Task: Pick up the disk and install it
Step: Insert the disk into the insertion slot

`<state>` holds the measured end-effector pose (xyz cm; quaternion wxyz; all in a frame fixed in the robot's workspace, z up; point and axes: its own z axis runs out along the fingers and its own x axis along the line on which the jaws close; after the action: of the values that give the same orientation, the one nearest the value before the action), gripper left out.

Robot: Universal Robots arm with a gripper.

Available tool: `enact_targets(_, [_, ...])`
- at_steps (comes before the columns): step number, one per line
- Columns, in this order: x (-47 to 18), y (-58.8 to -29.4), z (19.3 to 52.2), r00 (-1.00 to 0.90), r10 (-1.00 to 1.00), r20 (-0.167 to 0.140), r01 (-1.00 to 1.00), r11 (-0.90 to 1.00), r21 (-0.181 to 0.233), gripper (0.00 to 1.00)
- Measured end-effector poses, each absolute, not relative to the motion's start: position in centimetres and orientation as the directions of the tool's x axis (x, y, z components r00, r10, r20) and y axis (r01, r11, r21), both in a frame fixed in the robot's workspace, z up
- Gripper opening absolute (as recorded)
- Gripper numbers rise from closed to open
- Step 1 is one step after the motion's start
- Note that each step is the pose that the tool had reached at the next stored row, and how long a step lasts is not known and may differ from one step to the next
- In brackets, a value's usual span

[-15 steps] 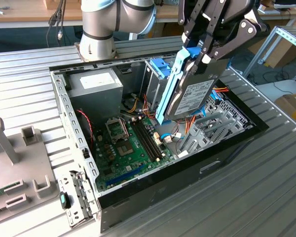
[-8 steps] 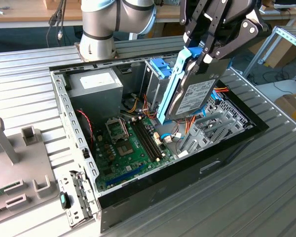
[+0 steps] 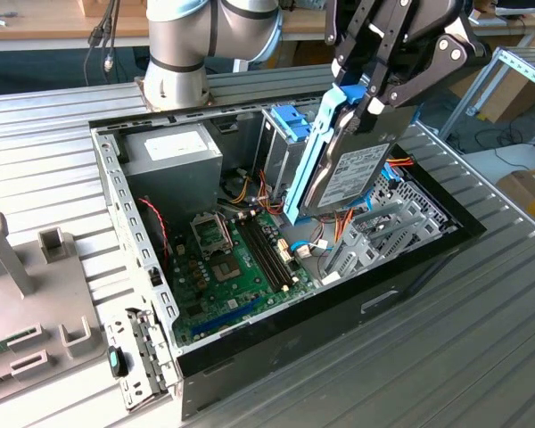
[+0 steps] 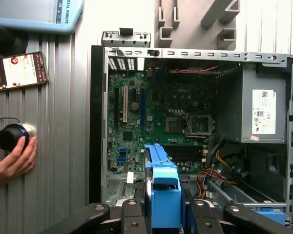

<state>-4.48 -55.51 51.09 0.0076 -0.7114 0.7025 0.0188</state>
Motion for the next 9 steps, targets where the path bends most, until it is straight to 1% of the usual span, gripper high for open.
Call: enact_targets(9, [-4.17,-55.74,51.09,0.012,-0.999,-0.037,-1.0,-0.013,0.015,0.36])
